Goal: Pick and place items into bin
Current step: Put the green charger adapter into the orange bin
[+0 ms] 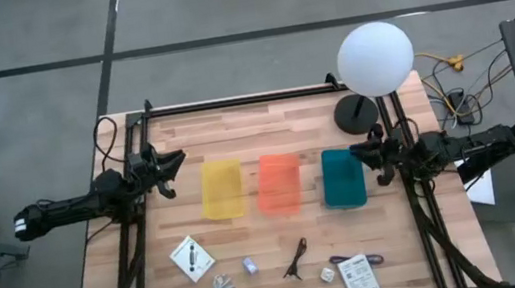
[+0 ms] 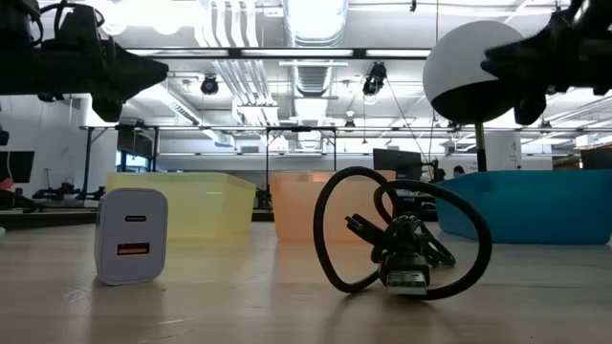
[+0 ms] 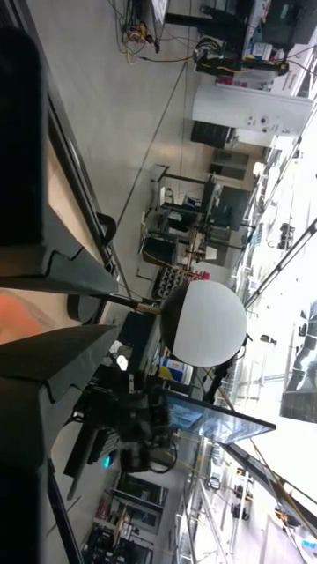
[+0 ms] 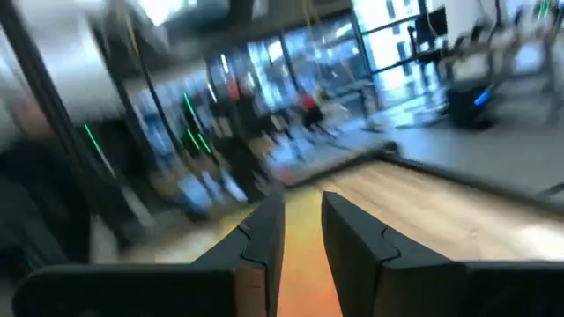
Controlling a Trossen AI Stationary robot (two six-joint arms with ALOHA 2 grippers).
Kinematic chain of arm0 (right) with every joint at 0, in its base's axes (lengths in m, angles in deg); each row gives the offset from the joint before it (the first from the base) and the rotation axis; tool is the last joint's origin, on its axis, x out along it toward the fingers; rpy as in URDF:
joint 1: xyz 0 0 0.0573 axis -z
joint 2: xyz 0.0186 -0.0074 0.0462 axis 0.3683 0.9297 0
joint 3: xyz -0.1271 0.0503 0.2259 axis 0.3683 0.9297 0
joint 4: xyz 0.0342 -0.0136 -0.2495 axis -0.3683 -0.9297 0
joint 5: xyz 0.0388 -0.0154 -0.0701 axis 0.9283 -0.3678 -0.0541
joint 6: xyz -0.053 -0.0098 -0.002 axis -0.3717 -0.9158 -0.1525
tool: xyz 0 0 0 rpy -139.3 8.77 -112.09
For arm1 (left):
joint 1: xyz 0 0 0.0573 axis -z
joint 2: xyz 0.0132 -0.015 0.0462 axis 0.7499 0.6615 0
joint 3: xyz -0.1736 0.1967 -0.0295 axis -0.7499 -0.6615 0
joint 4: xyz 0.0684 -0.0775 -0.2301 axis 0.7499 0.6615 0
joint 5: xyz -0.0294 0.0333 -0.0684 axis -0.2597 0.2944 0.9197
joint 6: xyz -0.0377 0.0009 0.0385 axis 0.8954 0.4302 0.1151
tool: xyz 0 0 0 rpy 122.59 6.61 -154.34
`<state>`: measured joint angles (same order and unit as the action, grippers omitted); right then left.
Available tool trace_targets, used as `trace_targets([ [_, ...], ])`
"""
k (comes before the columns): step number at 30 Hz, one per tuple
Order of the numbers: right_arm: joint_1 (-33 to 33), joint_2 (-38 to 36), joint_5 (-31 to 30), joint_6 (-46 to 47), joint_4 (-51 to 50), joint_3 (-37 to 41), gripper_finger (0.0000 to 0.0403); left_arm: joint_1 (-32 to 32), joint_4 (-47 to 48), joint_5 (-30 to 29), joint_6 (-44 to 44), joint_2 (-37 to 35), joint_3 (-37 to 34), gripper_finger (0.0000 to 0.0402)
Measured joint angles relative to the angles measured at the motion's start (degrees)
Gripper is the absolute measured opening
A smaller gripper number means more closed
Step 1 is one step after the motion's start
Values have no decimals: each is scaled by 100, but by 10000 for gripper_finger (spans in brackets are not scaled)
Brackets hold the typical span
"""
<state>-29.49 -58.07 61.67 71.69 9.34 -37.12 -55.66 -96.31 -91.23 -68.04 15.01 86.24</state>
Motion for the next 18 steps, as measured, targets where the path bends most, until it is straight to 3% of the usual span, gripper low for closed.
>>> trace_targets([
  [3, 2, 19, -220, 751, 229, -1, 68, -1, 0, -1, -1, 0, 0, 52],
  [8, -4, 13, -132, 997, 328, -1, 68, -2, -2, -2, -2, 0, 0, 52],
  [12, -2, 30, -262, 2598, 582, -1, 68, -2, -2, -2, -1, 0, 0, 52],
  [18, -57, 618, -243, 2292, 2202, 1, 68, -2, -121, -2, 10, 0, 0, 52],
])
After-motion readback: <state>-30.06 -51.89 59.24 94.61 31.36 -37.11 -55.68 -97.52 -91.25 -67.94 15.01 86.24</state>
